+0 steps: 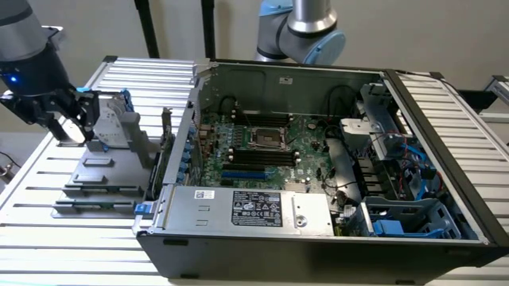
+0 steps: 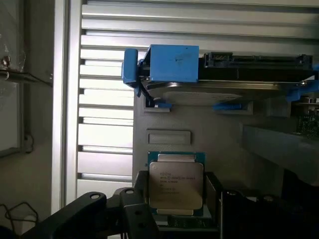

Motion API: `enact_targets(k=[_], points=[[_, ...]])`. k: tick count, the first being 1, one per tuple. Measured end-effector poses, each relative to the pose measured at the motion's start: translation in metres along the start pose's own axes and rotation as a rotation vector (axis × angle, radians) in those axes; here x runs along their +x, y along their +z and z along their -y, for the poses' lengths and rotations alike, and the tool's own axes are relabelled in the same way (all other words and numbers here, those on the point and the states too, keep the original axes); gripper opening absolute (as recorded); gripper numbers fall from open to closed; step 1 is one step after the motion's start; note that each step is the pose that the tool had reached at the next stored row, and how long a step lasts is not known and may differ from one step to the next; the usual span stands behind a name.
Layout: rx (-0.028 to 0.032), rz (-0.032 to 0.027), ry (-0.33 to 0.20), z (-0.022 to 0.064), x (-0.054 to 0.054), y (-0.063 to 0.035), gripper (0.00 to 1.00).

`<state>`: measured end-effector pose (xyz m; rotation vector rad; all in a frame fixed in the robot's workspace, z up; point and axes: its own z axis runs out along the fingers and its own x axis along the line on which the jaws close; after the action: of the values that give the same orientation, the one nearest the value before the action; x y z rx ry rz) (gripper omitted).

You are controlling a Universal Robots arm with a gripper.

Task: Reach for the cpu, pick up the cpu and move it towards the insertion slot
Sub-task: 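Pick up the cpu and move it towards the insertion slot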

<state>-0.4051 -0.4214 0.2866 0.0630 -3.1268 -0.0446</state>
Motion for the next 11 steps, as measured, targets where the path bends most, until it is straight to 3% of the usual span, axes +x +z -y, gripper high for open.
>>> enact_targets(k=[3, 11], points=[[-0.0016, 0.0001, -0.002, -0.0001, -0.007, -0.0138, 0.55], [-0.016, 0.0006, -0.006, 0.0002, -0.038, -0.0455, 0.55]])
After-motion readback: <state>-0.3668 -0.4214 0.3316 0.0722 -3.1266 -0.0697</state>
